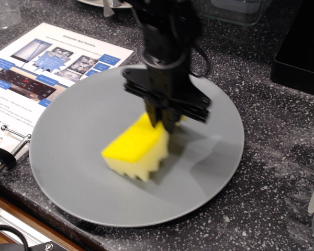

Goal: Pick up sponge and wipe plate

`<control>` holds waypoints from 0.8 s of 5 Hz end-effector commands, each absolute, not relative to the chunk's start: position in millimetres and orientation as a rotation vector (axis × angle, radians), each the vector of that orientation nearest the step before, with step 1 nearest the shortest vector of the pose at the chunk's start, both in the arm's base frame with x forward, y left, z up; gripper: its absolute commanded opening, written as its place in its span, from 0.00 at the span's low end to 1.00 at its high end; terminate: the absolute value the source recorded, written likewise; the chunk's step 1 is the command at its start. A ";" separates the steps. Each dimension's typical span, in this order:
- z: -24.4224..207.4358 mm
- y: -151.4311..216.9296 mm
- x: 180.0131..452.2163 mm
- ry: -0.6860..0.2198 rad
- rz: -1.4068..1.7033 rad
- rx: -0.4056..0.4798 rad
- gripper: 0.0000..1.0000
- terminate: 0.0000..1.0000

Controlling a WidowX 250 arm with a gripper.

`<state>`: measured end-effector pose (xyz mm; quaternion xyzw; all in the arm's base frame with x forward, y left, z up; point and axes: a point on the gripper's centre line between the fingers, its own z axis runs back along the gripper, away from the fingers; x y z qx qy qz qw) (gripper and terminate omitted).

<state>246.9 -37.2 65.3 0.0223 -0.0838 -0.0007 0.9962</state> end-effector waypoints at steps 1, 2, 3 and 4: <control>65.1 -92.4 241.8 -0.263 0.002 0.032 0.00 0.00; 63.7 -78.7 258.6 -0.264 0.035 0.084 0.00 0.00; 76.1 -39.9 283.5 -0.251 0.039 0.144 0.00 0.00; 86.8 1.7 295.3 -0.220 0.044 0.157 0.00 1.00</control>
